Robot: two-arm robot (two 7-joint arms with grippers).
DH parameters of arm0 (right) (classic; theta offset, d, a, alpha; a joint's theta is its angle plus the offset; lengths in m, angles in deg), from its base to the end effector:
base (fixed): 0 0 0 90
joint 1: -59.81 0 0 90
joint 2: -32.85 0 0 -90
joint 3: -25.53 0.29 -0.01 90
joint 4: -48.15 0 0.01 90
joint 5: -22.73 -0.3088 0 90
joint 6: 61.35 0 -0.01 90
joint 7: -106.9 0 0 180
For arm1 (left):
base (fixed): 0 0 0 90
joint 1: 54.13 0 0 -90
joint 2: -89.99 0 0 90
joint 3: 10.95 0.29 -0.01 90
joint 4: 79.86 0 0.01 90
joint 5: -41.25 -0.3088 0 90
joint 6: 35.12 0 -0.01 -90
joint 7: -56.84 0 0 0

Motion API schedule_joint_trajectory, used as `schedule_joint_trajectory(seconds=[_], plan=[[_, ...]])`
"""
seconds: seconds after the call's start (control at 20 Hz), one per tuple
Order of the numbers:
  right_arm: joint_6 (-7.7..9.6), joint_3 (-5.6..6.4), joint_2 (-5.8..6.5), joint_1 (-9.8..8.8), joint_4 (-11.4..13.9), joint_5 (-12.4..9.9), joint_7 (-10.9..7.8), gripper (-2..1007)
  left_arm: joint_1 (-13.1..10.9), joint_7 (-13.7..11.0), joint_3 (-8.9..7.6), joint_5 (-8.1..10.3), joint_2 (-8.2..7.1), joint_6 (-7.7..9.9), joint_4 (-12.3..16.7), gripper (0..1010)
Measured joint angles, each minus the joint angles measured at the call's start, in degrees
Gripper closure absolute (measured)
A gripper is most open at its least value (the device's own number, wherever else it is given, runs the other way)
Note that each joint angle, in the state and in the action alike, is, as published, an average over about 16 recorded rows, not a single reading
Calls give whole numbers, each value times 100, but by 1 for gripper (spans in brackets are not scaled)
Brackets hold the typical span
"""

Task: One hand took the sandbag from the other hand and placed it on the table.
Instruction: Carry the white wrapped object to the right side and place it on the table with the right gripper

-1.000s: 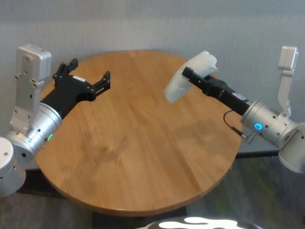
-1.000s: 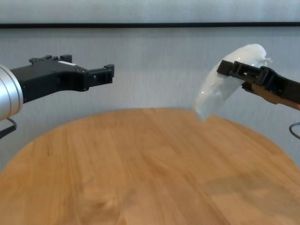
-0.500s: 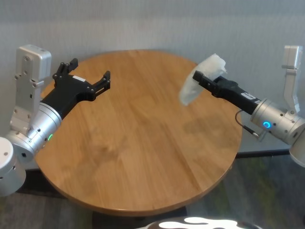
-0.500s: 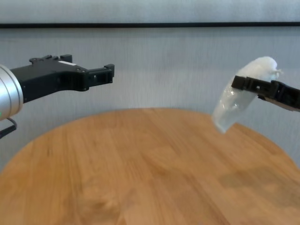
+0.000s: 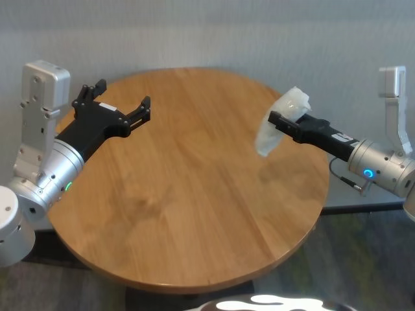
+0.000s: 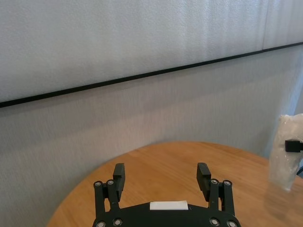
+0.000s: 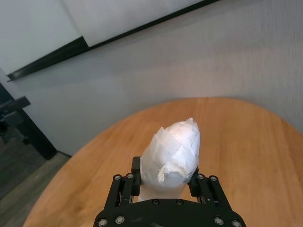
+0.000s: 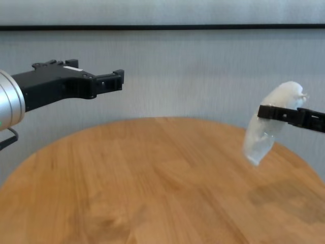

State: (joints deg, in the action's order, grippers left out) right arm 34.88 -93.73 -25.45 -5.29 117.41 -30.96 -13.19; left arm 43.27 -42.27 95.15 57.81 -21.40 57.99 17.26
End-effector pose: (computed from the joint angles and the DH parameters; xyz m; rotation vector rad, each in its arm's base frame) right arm 0.4214 -0.0897 -0.2782 0.0612 0.3690 -0.8347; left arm 0.3477 0.0104 -0.2333 0.0071 -0.1436 1.1112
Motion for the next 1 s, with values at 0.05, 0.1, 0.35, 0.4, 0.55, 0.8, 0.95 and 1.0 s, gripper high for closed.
schedule_joint_trajectory(seconds=[0.05, 0.1, 0.35, 0.4, 0.55, 0.8, 0.95, 1.0], plan=[[28, -8, 6, 10, -14, 42, 27, 460, 0, 0, 0, 0, 0, 0, 0, 10], [56, -15, 10, 20, -27, 82, 55, 460, 0, 0, 0, 0, 0, 0, 0, 10], [207, -63, 19, 78, -93, 300, 215, 460, 0, 0, 0, 1, -1, 0, 0, 10], [239, -74, 19, 91, -107, 342, 246, 460, 0, 0, 0, 1, -1, 0, 0, 10], [340, -110, 15, 133, -152, 468, 320, 460, 0, 0, 1, 1, -1, 1, 0, 10], [515, -188, -10, 226, -241, 678, 406, 460, 0, 0, 1, 1, -1, 1, 0, 10], [625, -250, -33, 300, -316, 811, 428, 460, 0, 0, 1, 1, -1, 1, 0, 10], [657, -267, -41, 323, -339, 847, 430, 460, 0, 0, 1, 1, -1, 1, 0, 10]])
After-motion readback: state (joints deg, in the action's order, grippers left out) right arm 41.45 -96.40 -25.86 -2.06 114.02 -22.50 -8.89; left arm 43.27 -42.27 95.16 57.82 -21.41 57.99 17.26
